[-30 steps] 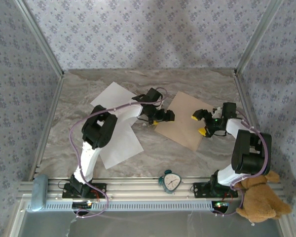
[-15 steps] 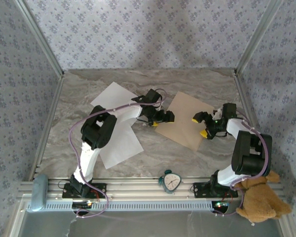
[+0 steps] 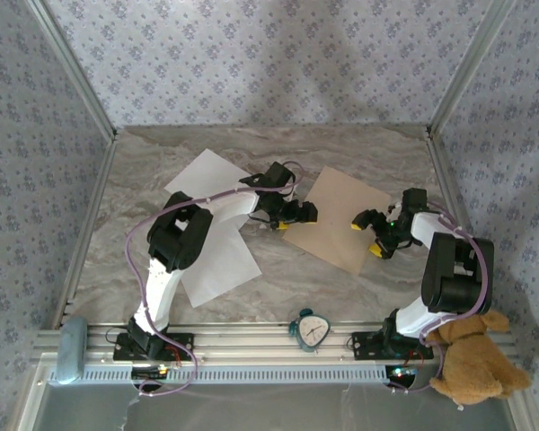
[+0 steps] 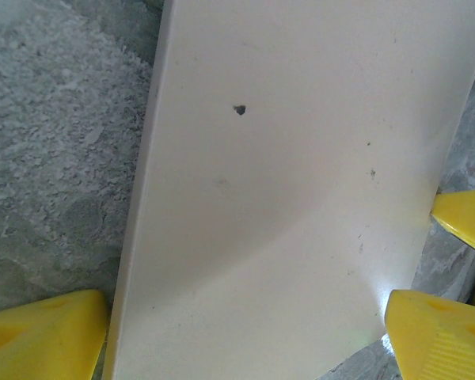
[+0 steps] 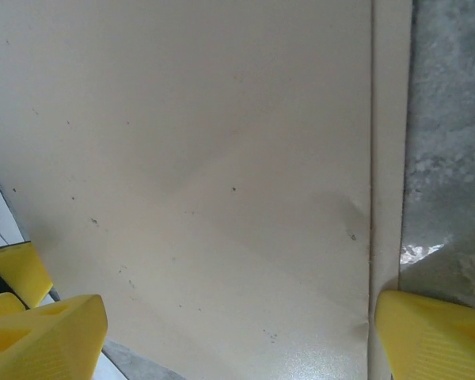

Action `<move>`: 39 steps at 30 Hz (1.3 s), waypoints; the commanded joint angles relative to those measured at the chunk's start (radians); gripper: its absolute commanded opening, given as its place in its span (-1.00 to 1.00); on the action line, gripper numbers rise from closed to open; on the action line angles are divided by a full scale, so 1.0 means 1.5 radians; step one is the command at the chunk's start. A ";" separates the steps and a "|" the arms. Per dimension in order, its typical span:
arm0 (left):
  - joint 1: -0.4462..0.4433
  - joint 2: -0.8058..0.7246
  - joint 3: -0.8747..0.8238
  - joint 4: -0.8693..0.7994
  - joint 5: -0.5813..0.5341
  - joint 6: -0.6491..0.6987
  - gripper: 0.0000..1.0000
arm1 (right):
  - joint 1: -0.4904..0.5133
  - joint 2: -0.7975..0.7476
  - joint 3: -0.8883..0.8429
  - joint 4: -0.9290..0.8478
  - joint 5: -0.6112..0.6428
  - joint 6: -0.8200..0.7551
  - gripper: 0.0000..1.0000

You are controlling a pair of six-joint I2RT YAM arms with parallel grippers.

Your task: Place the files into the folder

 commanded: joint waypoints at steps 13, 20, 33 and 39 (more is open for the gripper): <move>-0.003 -0.023 -0.004 -0.024 0.007 0.004 0.75 | 0.010 0.010 -0.009 0.042 -0.069 0.005 0.80; -0.004 -0.031 -0.012 -0.023 0.011 0.003 0.72 | 0.005 -0.047 -0.013 0.084 -0.145 0.026 0.81; -0.002 -0.053 -0.050 0.015 0.033 -0.017 0.71 | -0.003 -0.116 -0.016 0.124 -0.210 0.079 0.82; -0.005 -0.067 -0.074 0.036 0.041 -0.024 0.69 | -0.004 -0.141 -0.011 0.131 -0.224 0.097 0.83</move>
